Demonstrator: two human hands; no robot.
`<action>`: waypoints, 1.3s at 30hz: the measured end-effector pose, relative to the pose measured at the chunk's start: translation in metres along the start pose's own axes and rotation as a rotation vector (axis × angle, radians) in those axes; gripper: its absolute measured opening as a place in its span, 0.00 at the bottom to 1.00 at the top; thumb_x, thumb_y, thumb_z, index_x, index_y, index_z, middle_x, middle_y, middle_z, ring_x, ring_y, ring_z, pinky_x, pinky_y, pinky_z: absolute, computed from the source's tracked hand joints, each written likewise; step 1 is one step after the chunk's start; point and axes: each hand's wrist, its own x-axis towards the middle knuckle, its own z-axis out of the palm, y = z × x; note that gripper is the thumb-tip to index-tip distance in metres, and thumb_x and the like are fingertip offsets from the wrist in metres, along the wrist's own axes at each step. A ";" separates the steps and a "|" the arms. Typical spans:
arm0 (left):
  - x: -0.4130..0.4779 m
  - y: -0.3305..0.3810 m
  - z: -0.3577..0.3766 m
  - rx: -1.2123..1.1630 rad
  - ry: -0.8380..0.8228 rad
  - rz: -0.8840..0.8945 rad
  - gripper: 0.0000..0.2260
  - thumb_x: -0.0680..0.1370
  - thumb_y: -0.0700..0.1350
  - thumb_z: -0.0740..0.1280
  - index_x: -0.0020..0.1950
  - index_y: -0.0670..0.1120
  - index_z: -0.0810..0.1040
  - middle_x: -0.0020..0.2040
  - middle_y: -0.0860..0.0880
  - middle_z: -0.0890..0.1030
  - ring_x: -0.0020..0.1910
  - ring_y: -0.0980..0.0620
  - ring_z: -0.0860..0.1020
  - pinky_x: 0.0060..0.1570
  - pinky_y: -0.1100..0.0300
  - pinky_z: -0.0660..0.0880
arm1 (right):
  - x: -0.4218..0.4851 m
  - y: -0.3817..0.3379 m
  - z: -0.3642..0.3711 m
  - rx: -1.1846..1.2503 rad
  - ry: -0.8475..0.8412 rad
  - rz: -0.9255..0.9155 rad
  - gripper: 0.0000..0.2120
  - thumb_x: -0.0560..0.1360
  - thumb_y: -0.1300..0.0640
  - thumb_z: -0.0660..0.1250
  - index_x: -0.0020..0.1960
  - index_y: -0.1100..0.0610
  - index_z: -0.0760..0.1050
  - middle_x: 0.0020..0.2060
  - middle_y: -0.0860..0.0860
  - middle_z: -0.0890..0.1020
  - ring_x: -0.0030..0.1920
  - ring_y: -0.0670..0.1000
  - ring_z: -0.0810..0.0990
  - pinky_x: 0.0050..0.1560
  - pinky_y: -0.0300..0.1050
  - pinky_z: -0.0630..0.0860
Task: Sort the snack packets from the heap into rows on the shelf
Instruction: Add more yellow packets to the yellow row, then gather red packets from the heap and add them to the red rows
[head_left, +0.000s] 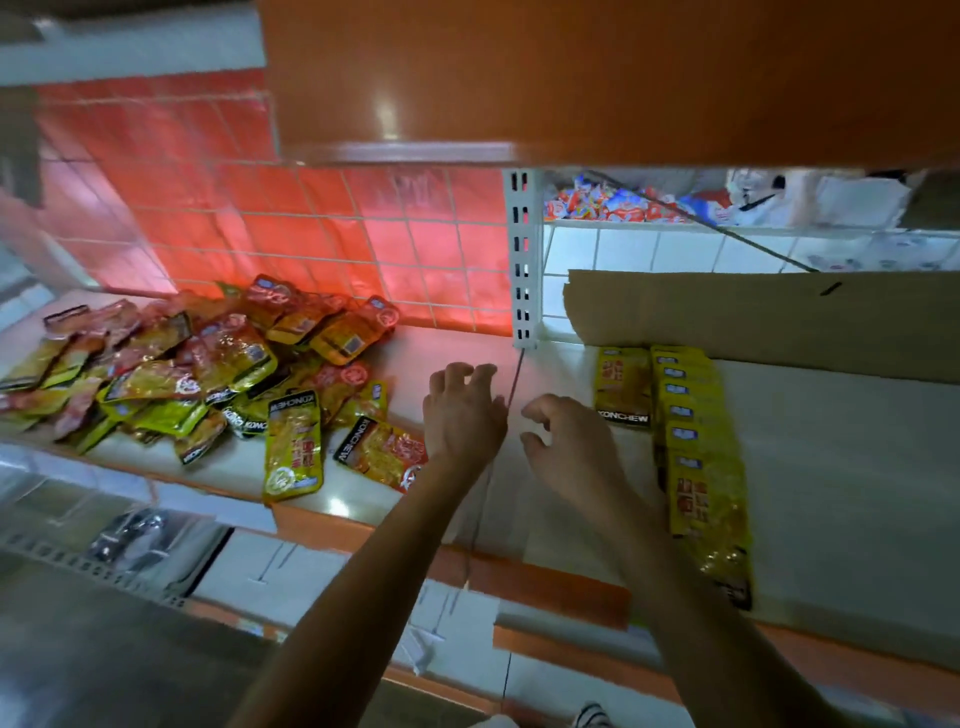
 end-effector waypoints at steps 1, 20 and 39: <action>-0.002 -0.013 -0.005 0.017 0.012 -0.035 0.19 0.79 0.49 0.62 0.70 0.50 0.70 0.69 0.45 0.70 0.67 0.44 0.67 0.62 0.50 0.68 | 0.001 -0.009 0.010 -0.008 -0.023 -0.016 0.14 0.75 0.58 0.68 0.61 0.55 0.77 0.58 0.51 0.80 0.57 0.51 0.78 0.56 0.38 0.70; -0.026 -0.146 -0.048 0.085 0.115 -0.357 0.24 0.78 0.54 0.65 0.69 0.42 0.66 0.69 0.41 0.68 0.68 0.39 0.65 0.62 0.46 0.67 | 0.006 -0.086 0.097 -0.310 -0.095 -0.072 0.32 0.69 0.35 0.67 0.64 0.54 0.69 0.59 0.54 0.74 0.58 0.55 0.71 0.52 0.47 0.72; 0.013 -0.118 -0.038 -0.058 0.104 0.144 0.27 0.73 0.43 0.69 0.69 0.36 0.68 0.60 0.36 0.73 0.60 0.36 0.70 0.61 0.47 0.65 | 0.013 -0.052 0.068 0.544 0.351 0.281 0.24 0.68 0.63 0.72 0.61 0.50 0.70 0.50 0.45 0.77 0.46 0.44 0.77 0.36 0.24 0.72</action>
